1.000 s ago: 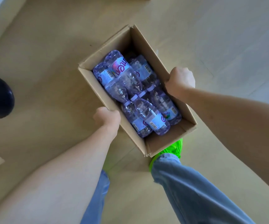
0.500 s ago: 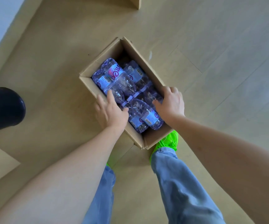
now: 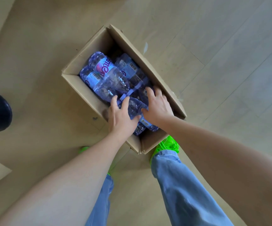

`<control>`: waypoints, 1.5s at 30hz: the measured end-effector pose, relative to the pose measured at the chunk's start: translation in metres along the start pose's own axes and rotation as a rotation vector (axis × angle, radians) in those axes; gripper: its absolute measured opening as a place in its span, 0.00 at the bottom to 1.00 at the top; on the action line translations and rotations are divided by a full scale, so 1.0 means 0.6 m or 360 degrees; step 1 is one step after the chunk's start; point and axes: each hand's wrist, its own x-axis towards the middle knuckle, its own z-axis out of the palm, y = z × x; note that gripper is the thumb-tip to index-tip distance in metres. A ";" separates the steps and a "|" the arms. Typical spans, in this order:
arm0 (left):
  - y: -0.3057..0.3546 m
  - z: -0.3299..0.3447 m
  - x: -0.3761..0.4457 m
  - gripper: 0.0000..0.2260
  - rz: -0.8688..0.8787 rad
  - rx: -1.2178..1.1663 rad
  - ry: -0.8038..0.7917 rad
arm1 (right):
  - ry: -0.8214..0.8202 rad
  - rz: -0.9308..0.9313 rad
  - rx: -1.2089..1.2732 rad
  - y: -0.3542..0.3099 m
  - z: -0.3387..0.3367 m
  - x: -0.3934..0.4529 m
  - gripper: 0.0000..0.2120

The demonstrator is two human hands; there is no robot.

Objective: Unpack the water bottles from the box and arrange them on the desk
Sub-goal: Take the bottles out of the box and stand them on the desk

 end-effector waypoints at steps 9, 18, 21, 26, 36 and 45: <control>0.018 0.038 0.057 0.27 -0.1126 -0.1296 -0.0223 | -0.0179 0.0147 0.0010 0.016 0.024 0.068 0.48; 0.029 0.033 0.056 0.19 -0.1315 -0.1712 -0.0341 | -0.0139 0.0219 -0.0042 -0.014 0.021 0.064 0.39; 0.029 0.023 0.039 0.21 -0.1319 -0.1824 -0.0315 | -0.0117 0.0181 0.0053 -0.015 0.004 0.052 0.36; 0.049 -0.011 0.001 0.22 -0.1164 -0.1687 -0.0164 | -0.0049 0.0060 0.0075 -0.005 -0.043 0.004 0.26; 0.154 -0.268 -0.073 0.25 -0.0649 -0.1157 0.0047 | 0.0217 0.0037 0.0386 -0.081 -0.238 -0.145 0.25; 0.295 -0.585 -0.218 0.24 -0.0142 -0.0871 0.0312 | 0.0421 -0.0118 0.0433 -0.214 -0.552 -0.336 0.26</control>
